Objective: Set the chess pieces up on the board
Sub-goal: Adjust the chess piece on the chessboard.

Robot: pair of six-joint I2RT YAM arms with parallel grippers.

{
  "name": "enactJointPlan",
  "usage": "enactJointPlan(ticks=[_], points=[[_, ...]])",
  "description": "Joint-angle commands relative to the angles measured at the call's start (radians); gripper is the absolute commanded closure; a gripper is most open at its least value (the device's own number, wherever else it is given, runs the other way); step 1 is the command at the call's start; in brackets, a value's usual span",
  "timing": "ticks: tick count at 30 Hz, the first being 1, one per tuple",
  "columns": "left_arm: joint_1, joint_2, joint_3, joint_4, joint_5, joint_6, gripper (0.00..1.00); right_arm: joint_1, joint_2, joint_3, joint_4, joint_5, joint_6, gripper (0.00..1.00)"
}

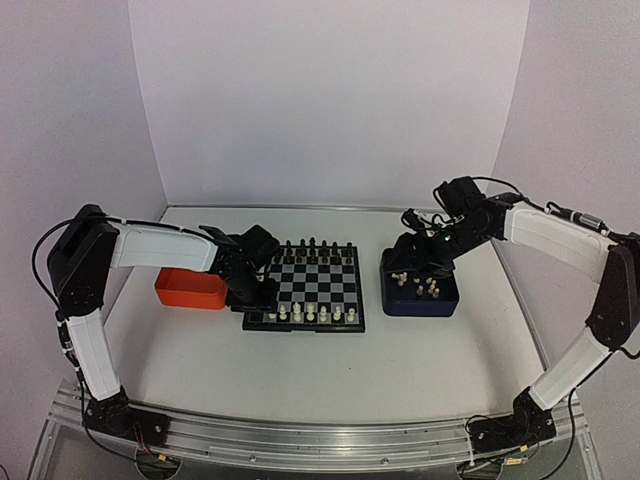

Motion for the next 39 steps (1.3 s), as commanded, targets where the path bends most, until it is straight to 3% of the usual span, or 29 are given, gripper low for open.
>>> enactJointPlan(ticks=[1, 13, 19, 32, 34, 39], points=[[-0.003, 0.003, 0.040, -0.030, -0.034, 0.009, 0.45, -0.005, -0.038, -0.001, -0.001, -0.011, -0.007, 0.02], [-0.011, -0.002, 0.054, -0.049, -0.019, 0.052, 0.46, -0.008, -0.037, -0.002, -0.001, -0.013, -0.012, 0.02], [-0.023, -0.052, 0.048, 0.029, 0.054, 0.097, 0.33, -0.010, -0.038, 0.002, 0.002, -0.010, -0.014, 0.02], [-0.023, -0.215, 0.200, -0.119, -0.350, 0.052, 0.08, -0.035, -0.011, 0.046, 0.003, 0.024, -0.002, 0.02], [-0.022, -0.253, 0.199, -0.088, -0.406, 0.058, 0.01, -0.040, -0.011, 0.046, 0.003, 0.050, 0.000, 0.02], [-0.022, -0.387, 0.077, 0.191, -0.362, 0.155, 0.00, -0.072, -0.004, 0.045, 0.001, 0.080, 0.019, 0.02]])
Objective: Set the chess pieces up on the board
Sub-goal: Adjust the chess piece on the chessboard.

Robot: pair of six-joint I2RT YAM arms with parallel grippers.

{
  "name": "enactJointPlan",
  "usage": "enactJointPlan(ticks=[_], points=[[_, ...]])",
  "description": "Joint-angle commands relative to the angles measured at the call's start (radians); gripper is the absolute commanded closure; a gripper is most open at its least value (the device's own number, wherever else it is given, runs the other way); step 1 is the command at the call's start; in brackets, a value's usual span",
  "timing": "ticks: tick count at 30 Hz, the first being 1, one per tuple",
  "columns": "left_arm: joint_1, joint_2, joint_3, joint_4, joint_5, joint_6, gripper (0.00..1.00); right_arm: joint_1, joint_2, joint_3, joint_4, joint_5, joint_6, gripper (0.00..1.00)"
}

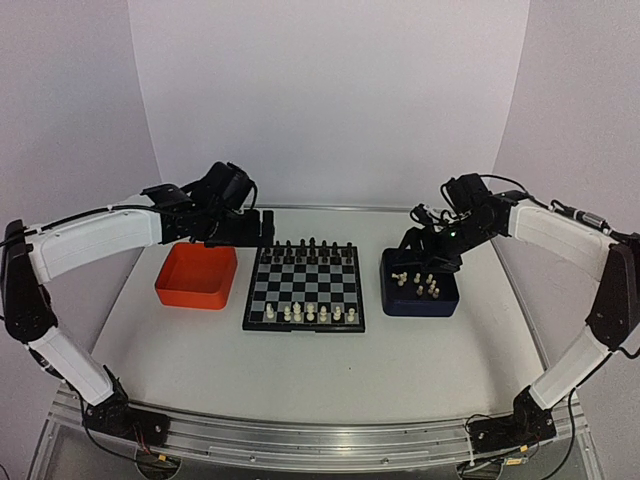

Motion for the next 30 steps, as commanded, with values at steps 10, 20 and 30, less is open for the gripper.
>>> enactJointPlan(ticks=[10, 20, 30], points=[[0.000, 0.083, 0.030, -0.001, 0.217, 0.139, 0.00, -0.053, -0.006, 0.030, 0.000, 0.046, 0.011, 0.02], [0.000, 0.228, 0.010, -0.068, 0.324, 0.080, 0.00, -0.057, -0.002, 0.019, -0.002, 0.008, 0.019, 0.02], [0.000, 0.286, -0.011, -0.089, 0.334, 0.039, 0.00, -0.057, -0.015, 0.004, -0.003, 0.003, 0.019, 0.02]])
